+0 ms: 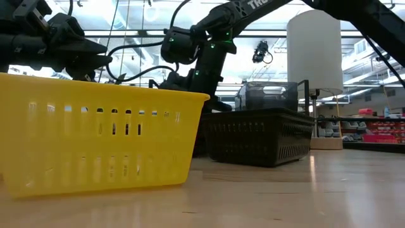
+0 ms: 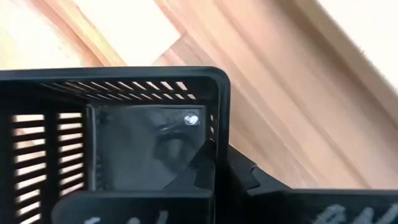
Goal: Stack baskets on shelf by color
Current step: Stack the left black bin on top of the right stacked black bins
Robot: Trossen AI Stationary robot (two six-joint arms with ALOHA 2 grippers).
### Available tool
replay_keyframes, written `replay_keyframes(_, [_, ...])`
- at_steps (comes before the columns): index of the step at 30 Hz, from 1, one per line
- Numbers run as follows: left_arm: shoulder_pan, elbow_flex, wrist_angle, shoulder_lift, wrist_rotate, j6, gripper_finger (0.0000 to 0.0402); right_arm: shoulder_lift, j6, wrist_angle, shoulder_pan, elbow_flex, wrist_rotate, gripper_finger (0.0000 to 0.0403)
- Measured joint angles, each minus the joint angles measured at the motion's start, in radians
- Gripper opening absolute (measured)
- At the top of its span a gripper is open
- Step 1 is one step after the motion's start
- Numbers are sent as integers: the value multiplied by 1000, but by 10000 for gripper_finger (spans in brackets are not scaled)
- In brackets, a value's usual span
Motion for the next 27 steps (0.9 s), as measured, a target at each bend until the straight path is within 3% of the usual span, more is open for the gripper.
replay_keyframes(9, [0,0,0,0,0,0,117,0,-57,-65,-3,118,15,6])
replay_keyframes(19, [0,0,0,0,0,0,117,-1,-185,-327,13,352,88,5])
replay_keyframes(27, [0,0,1,0,0,0,117,-32,-313,-549,41,409,108,4])
